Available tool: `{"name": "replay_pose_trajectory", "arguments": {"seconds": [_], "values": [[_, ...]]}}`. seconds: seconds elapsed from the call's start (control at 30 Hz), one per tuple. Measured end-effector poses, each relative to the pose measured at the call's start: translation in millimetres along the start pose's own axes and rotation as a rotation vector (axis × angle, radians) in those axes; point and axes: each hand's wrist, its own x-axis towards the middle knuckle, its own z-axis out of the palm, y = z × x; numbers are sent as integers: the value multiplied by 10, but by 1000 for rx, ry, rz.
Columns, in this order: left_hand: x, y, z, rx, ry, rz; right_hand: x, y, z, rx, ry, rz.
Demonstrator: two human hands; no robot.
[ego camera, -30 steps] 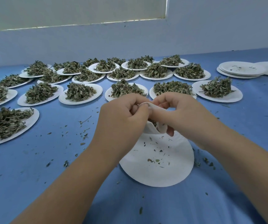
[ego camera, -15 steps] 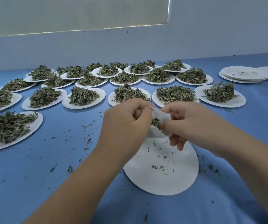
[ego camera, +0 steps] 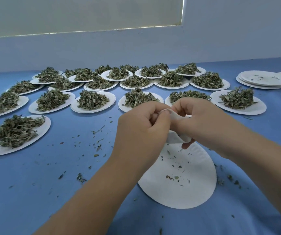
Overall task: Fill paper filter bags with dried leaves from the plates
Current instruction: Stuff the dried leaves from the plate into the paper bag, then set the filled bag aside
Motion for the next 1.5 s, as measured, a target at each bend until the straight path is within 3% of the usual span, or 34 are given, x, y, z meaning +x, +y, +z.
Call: {"name": "replay_pose_trajectory", "arguments": {"seconds": [0.2,0.3,0.37,0.5,0.53,0.67,0.77,0.83,0.93,1.0,1.13,1.27,1.4,1.5], "values": [[8,10,-9,-118,-22,-50,232,-128,178,-540,125,-43],[46,-1,-68,-181,15,-92,263,-95,217,-167,24,-19],[54,-6,-91,-142,45,-69,232,-45,170,101,-135,29],[39,-4,-55,-99,40,-42,163,24,31,286,-481,0],[30,8,-44,-95,21,-45,146,27,23,262,-474,-17],[-9,37,-7,-211,-78,-102,155,33,107,52,-130,-75],[-27,62,-2,-192,-95,-73,216,62,171,-53,-3,-56],[-11,70,-31,-177,-66,-53,211,80,183,-25,9,-76],[51,56,-137,-136,57,-43,153,75,163,271,-73,-65],[106,27,-209,-237,115,-145,113,94,167,404,-159,-73],[171,2,-296,-397,81,-333,72,136,256,73,-245,-226],[171,9,-311,-542,-18,-323,76,61,358,169,-350,-486],[192,-22,-352,-635,-123,-318,102,93,338,-51,-111,-501],[231,-42,-371,-683,-178,-318,129,159,304,-47,-31,-432]]}}
